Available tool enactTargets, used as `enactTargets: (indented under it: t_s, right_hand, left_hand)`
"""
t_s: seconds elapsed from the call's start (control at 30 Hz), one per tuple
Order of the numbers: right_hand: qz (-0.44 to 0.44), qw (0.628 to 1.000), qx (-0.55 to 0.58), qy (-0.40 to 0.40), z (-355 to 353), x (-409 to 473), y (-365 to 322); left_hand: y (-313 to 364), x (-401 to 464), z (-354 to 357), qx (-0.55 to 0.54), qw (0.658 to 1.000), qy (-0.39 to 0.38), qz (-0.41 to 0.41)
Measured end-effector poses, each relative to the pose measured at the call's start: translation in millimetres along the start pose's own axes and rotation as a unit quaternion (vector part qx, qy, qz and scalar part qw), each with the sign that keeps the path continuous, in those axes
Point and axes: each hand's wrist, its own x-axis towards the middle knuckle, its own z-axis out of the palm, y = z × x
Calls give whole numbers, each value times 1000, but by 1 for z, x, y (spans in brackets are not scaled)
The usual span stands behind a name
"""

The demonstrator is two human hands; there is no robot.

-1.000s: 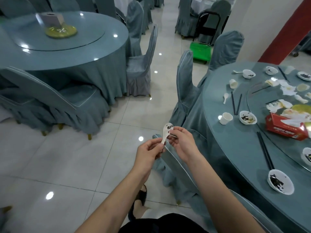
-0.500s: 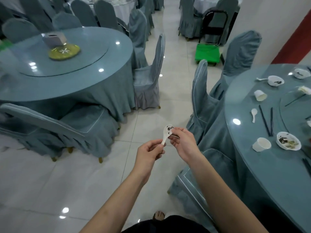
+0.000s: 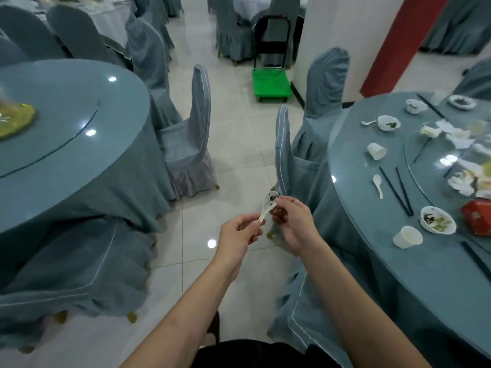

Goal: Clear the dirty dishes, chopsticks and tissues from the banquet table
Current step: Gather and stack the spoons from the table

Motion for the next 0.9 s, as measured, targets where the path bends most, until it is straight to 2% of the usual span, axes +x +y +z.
enactTargets:
  t_s: [0.2,0.4,0.67,0.9]
  right_hand:
    - [-58,995,51,69,36,50,-28]
    - [-97,982,89,134,41,80,-45]
    - [-116,965,122,203,0,132,-77]
    - [-109,958,123,236,-53,206,-115]
  left_hand:
    - [61,72,-6,54,993,-102,22]
    - [82,131,5,83,981,-173,2]
    - [78,204,63,117,960,-253,-15]
    - [73,279,142,161,947,-277,-38]
